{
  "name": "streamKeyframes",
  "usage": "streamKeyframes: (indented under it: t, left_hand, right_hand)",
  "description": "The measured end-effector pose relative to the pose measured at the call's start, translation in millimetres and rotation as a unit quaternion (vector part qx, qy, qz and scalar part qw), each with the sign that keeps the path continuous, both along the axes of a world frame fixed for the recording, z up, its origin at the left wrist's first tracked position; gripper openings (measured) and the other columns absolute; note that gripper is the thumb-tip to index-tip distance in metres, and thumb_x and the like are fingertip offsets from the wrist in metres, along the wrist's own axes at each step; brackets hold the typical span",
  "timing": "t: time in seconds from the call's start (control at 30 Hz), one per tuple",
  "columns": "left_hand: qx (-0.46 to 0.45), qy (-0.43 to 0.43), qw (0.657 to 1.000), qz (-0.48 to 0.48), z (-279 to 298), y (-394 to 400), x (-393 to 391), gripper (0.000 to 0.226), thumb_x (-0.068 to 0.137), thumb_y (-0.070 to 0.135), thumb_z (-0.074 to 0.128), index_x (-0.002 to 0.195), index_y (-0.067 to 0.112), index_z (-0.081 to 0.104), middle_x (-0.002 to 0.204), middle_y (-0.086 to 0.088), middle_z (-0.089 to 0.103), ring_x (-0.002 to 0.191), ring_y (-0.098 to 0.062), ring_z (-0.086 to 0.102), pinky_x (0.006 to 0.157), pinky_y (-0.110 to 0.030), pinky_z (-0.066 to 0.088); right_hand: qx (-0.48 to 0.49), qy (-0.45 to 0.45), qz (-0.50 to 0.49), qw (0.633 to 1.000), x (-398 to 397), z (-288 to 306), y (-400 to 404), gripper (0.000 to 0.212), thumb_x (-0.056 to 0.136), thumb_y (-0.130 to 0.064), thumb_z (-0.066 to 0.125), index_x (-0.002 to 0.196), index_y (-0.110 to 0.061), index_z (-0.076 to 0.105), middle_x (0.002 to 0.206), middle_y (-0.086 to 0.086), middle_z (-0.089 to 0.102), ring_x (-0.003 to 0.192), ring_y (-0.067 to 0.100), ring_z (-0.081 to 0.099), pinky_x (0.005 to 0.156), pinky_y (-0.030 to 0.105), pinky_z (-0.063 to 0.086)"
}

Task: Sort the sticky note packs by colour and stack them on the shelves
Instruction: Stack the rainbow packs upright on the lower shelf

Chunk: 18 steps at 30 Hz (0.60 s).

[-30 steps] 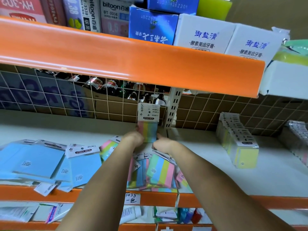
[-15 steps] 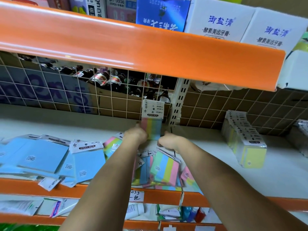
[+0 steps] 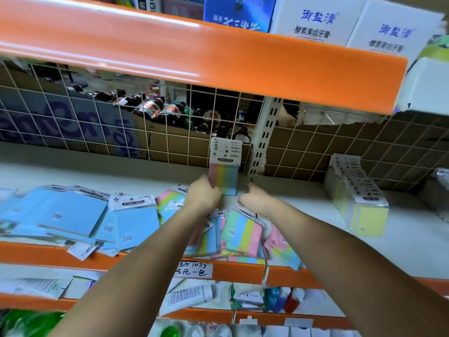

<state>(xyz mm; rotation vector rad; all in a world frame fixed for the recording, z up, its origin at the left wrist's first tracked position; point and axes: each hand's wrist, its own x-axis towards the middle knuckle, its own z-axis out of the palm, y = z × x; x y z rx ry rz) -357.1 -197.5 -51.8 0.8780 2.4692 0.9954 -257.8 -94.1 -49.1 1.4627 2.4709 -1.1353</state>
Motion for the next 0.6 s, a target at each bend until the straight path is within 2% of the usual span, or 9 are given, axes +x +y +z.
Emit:
streamKeyframes:
  t: [0.03, 0.07, 0.13, 0.17, 0.27, 0.4, 0.47, 0.5, 0.6]
  left_hand:
    - [0.009, 0.017, 1.000, -0.006, 1.8, -4.2, 2.0, 0.028, 0.091, 0.018, 0.045, 0.114, 0.006, 0.056, 0.115, -0.017, 0.063, 0.104, -0.034, 0.058, 0.080, -0.032, 0.045]
    - [0.015, 0.024, 1.000, -0.011, 3.1, -8.0, 3.9, 0.026, 0.091, 0.018, 0.046, 0.111, 0.007, 0.059, 0.112, -0.016, 0.064, 0.102, -0.034, 0.059, 0.079, -0.032, 0.045]
    - [0.011, 0.017, 1.000, -0.017, 5.9, -15.0, 9.4, 0.022, 0.091, 0.019, 0.046, 0.102, 0.009, 0.062, 0.104, -0.015, 0.066, 0.095, -0.034, 0.061, 0.075, -0.032, 0.047]
    - [0.002, 0.012, 1.000, -0.017, 6.9, -18.5, 12.7, 0.020, 0.091, 0.019, 0.046, 0.098, 0.009, 0.063, 0.100, -0.015, 0.067, 0.092, -0.034, 0.062, 0.074, -0.033, 0.049]
    - [-0.008, 0.009, 1.000, -0.010, 7.6, -29.6, 22.1, 0.019, 0.087, 0.017, 0.047, 0.088, 0.009, 0.064, 0.091, -0.014, 0.067, 0.084, -0.034, 0.063, 0.072, -0.034, 0.053]
    - [0.011, 0.043, 0.999, -0.009, 13.0, -40.6, 30.7, 0.018, 0.085, 0.020, 0.050, 0.085, 0.008, 0.064, 0.085, -0.013, 0.067, 0.081, -0.034, 0.062, 0.070, -0.035, 0.051]
    - [0.003, 0.018, 1.000, -0.022, 17.0, -43.5, 34.9, 0.018, 0.084, 0.021, 0.052, 0.079, 0.008, 0.063, 0.082, -0.014, 0.067, 0.080, -0.033, 0.064, 0.068, -0.032, 0.050]
    - [-0.008, 0.004, 1.000, -0.030, 18.7, -44.5, 36.9, 0.019, 0.084, 0.024, 0.054, 0.079, 0.008, 0.064, 0.080, -0.013, 0.066, 0.079, -0.031, 0.064, 0.066, -0.031, 0.049]
    - [-0.049, -0.022, 0.997, -0.060, 19.1, -46.4, 44.3, 0.027, 0.084, 0.033, 0.060, 0.079, 0.007, 0.063, 0.072, -0.007, 0.061, 0.075, -0.027, 0.060, 0.062, -0.027, 0.041]
  right_hand:
    - [0.015, 0.008, -0.007, 1.000, 5.6, -0.4, 0.7, 0.063, 0.092, -0.012, 0.049, 0.151, -0.008, 0.024, 0.129, 0.013, 0.052, 0.084, 0.019, 0.051, 0.049, 0.017, 0.037]
    - [0.038, 0.013, -0.014, 0.999, 11.9, -1.3, 2.3, 0.062, 0.092, -0.014, 0.050, 0.150, -0.009, 0.028, 0.137, 0.015, 0.049, 0.098, 0.022, 0.053, 0.061, 0.018, 0.043]
    - [0.081, 0.017, -0.022, 0.996, 25.2, -2.0, 5.4, 0.056, 0.090, -0.015, 0.053, 0.144, -0.011, 0.040, 0.140, 0.013, 0.050, 0.119, 0.029, 0.052, 0.087, 0.025, 0.044]
    - [0.095, 0.024, -0.026, 0.995, 31.5, -1.6, 5.6, 0.050, 0.090, -0.015, 0.053, 0.139, -0.012, 0.045, 0.137, 0.012, 0.052, 0.121, 0.030, 0.051, 0.091, 0.027, 0.043]
    - [0.119, 0.072, -0.032, 0.990, 49.5, 4.2, -0.5, 0.037, 0.090, -0.014, 0.050, 0.126, -0.015, 0.058, 0.124, 0.005, 0.061, 0.113, 0.027, 0.057, 0.087, 0.025, 0.044]
    - [0.148, 0.108, -0.002, 0.983, 78.0, 16.7, -17.6, 0.025, 0.091, -0.010, 0.048, 0.105, -0.016, 0.067, 0.090, -0.005, 0.061, 0.089, 0.020, 0.058, 0.068, 0.021, 0.040]
    - [0.144, 0.102, 0.011, 0.984, 94.8, 18.9, -22.3, 0.020, 0.090, -0.011, 0.049, 0.094, -0.018, 0.067, 0.083, -0.003, 0.065, 0.075, 0.018, 0.058, 0.056, 0.022, 0.040]
    - [0.149, 0.091, 0.018, 0.984, 102.6, 18.6, -23.8, 0.018, 0.090, -0.012, 0.050, 0.090, -0.016, 0.068, 0.083, -0.001, 0.067, 0.073, 0.017, 0.058, 0.054, 0.022, 0.041]
    - [0.150, 0.065, 0.031, 0.986, 118.3, 16.1, -28.1, 0.020, 0.090, -0.013, 0.054, 0.082, -0.007, 0.071, 0.079, 0.003, 0.069, 0.077, 0.020, 0.061, 0.062, 0.024, 0.043]
